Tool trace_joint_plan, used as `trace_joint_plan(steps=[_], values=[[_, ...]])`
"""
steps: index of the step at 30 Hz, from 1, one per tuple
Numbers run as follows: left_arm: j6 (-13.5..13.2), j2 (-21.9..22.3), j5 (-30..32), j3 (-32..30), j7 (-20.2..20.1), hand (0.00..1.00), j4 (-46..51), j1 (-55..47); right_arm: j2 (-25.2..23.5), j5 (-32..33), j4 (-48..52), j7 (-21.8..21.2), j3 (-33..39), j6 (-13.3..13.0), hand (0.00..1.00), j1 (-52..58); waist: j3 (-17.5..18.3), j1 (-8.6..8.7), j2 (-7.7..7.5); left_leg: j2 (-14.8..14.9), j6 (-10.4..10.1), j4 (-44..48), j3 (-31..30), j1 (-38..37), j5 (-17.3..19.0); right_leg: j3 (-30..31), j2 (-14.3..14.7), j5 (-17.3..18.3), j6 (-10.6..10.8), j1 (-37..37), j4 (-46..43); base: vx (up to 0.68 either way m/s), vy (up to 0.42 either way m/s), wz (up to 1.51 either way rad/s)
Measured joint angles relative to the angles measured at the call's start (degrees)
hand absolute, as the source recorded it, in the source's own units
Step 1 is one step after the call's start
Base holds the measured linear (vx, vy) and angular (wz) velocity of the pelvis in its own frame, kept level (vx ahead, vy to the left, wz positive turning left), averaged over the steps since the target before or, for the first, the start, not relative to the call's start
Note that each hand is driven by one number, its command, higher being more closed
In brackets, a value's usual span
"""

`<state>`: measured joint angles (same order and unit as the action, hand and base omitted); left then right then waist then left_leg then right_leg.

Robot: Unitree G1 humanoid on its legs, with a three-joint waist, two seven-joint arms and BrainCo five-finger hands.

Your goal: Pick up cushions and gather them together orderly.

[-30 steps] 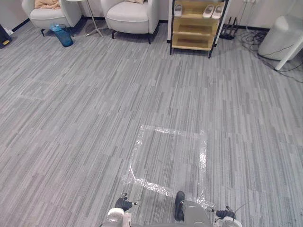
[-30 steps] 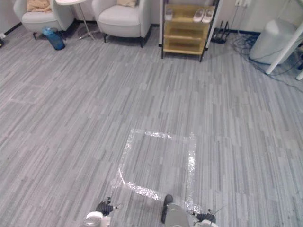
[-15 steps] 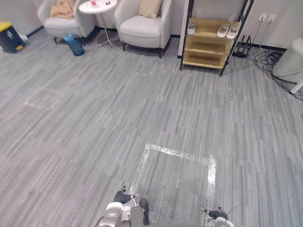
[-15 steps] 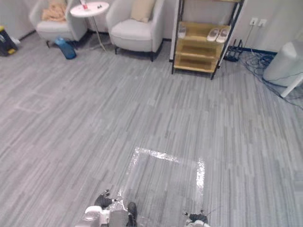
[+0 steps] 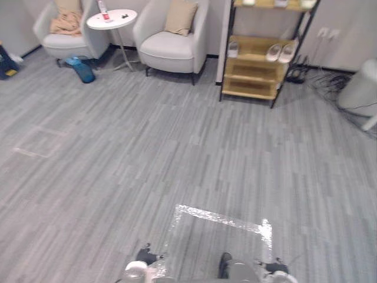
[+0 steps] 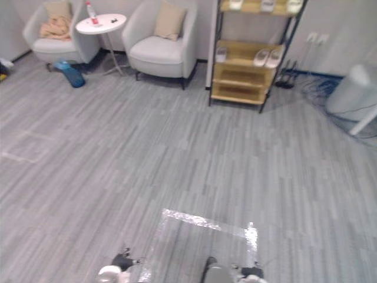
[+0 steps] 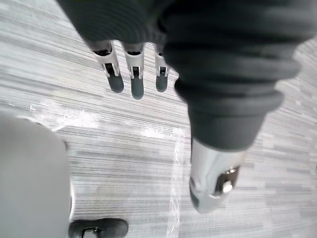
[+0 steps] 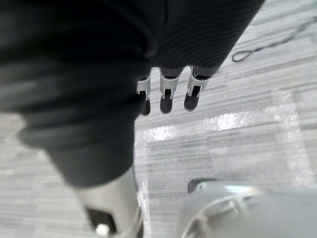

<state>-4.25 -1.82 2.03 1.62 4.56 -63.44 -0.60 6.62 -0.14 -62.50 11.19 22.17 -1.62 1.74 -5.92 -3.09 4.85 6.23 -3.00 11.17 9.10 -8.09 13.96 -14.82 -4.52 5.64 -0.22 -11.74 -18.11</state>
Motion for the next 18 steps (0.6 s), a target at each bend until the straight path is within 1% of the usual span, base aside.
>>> trace_joint_plan(steps=[1,2,3,4,5,6,7,8,9,10,11,12,13,14,16,18], values=[[0.0,0.5,0.0,0.0,0.0,0.0,-0.2,0.2,0.2,0.0,-0.2,0.0,0.0,0.0,0.0,-0.1,0.1,0.04,0.22,0.3,-1.1,0.8,-0.5,0.2,-0.7,-0.2,0.5,0.5,-0.2,0.7,0.7,0.29,-0.23,-0.05],[0.0,0.5,0.1,0.1,-0.1,0.0,-0.2,0.6,0.4,0.1,-0.3,0.1,0.1,0.0,0.0,0.1,0.1,0.2,0.44,0.6,-1.7,3.3,-1.3,1.1,-1.0,-0.4,0.7,0.9,-0.3,1.7,1.3,0.2,-0.166,0.31],[0.0,0.3,0.1,0.0,-0.1,0.0,-0.2,1.4,0.0,0.2,-0.9,0.1,-0.1,-0.1,0.0,0.7,-0.3,0.46,-0.07,1.6,-2.1,12.4,-2.8,4.6,-1.2,-1.5,1.0,1.3,-0.6,4.5,3.4,0.19,-0.155,0.34],[0.0,0.4,0.1,-0.1,-0.1,0.0,-0.2,1.6,-0.1,0.2,-1.4,0.1,-0.1,0.0,0.0,0.8,-0.5,0.4,-0.36,2.1,-2.7,16.3,-3.1,6.1,-1.6,-1.6,1.3,1.3,-0.6,5.5,4.2,0.19,-0.111,0.2],[-0.2,0.3,0.0,-0.7,-0.1,0.0,1.1,1.7,-0.6,0.3,-1.6,0.2,0.0,0.1,0.0,1.2,-0.9,-0.64,-0.69,4.4,-4.5,29.0,-3.0,11.4,-1.9,-1.7,2.3,1.4,-1.2,8.8,6.6,0.14,-0.047,-0.12],[-0.3,0.2,0.0,-0.6,-0.1,0.0,1.4,1.6,-0.8,0.3,-1.6,0.2,-0.1,0.0,0.0,1.2,-1.0,-0.59,-0.51,4.7,-3.7,29.8,-3.0,12.4,-0.3,-1.2,2.6,1.5,-1.3,9.8,7.3,0.15,-0.023,-0.22],[-0.3,0.2,0.0,-0.6,-0.1,0.0,1.4,1.4,-0.7,0.3,-1.6,0.2,0.0,0.0,0.0,0.9,-1.0,-0.58,-0.46,4.7,-3.1,29.5,-2.8,13.1,0.9,-0.9,2.7,1.5,-1.3,10.4,7.8,0.12,0.013,-0.29],[-0.2,0.2,0.0,-0.5,-0.2,0.0,1.5,1.3,-0.7,0.3,-1.4,0.2,0.1,0.0,0.0,0.6,-1.0,-0.41,-0.51,4.0,-2.5,26.1,-1.7,14.2,2.4,-0.1,2.4,1.4,-1.1,11.4,8.7,0.15,0.04,-0.39],[-0.2,0.2,0.1,-0.4,-0.2,0.0,1.6,1.3,-0.8,0.3,-1.4,0.2,0.1,0.0,0.0,0.6,-1.0,-0.44,-0.56,2.5,-2.5,18.7,-2.0,14.2,2.6,1.1,2.0,1.2,-0.7,12.2,9.2,0.17,0.095,-0.49],[-0.2,0.2,0.1,-0.4,-0.2,0.0,1.8,1.2,-0.9,0.2,-1.4,0.2,0.2,0.1,0.0,0.6,-1.1,-0.41,-0.48,1.4,-2.4,12.2,-2.3,14.1,1.8,2.1,1.7,1.3,0.0,12.6,9.6,0.18,0.165,-0.5],[-0.3,0.3,0.1,-0.2,-0.2,0.0,1.9,1.2,-0.7,0.2,-1.4,0.2,0.3,0.1,0.0,0.9,-1.0,-0.47,-0.01,0.4,-3.0,5.0,-3.9,13.7,-3.6,3.1,1.8,1.5,1.4,12.9,9.7,0.13,0.134,-0.5],[-0.3,0.2,0.1,-0.2,-0.2,0.0,2.0,1.1,-0.9,0.3,-1.5,0.3,0.4,0.1,0.0,1.1,-0.9,-0.67,-0.08,-0.2,-2.2,3.8,-3.2,12.7,-4.8,4.3,1.6,1.3,2.1,12.9,10.1,0.18,0.147,-0.39],[-0.2,-0.2,0.1,0.1,-0.2,0.0,1.8,0.9,-1.1,0.1,-1.5,0.3,0.4,0.2,0.0,1.2,0.0,-0.33,-0.63,-1.8,-1.4,0.2,-2.5,10.9,-5.6,5.4,0.7,0.7,3.2,14.0,12.1,0.17,0.095,-0.26],[-0.2,-0.3,0.1,0.1,-0.2,0.0,1.6,0.9,-1.1,0.1,-1.5,0.3,0.5,0.2,0.0,1.6,0.0,-0.32,-0.85,-2.2,-0.8,-0.2,-2.0,10.5,-6.0,5.7,0.3,0.4,3.6,14.0,12.7,0.25,0.153,-0.15],[-0.1,-0.9,0.1,0.1,-0.2,0.0,1.5,1.1,-1.8,0.1,-1.5,0.3,2.4,0.5,0.0,2.0,-0.4,-0.3,-1.51,-3.8,-0.6,-0.9,-1.8,9.7,-6.2,5.9,-1.0,0.3,3.8,14.9,13.9,0.19,0.132,-0.05],[-0.1,-1.1,0.1,0.3,-0.2,0.0,1.5,1.1,-1.8,0.1,-1.5,0.3,2.5,0.7,0.0,2.8,-0.5,-0.34,-1.73,-4.5,-0.6,-1.4,-1.9,8.5,-6.2,5.9,-1.6,0.2,4.0,16.4,15.1,0.16,0.072,0.06]])
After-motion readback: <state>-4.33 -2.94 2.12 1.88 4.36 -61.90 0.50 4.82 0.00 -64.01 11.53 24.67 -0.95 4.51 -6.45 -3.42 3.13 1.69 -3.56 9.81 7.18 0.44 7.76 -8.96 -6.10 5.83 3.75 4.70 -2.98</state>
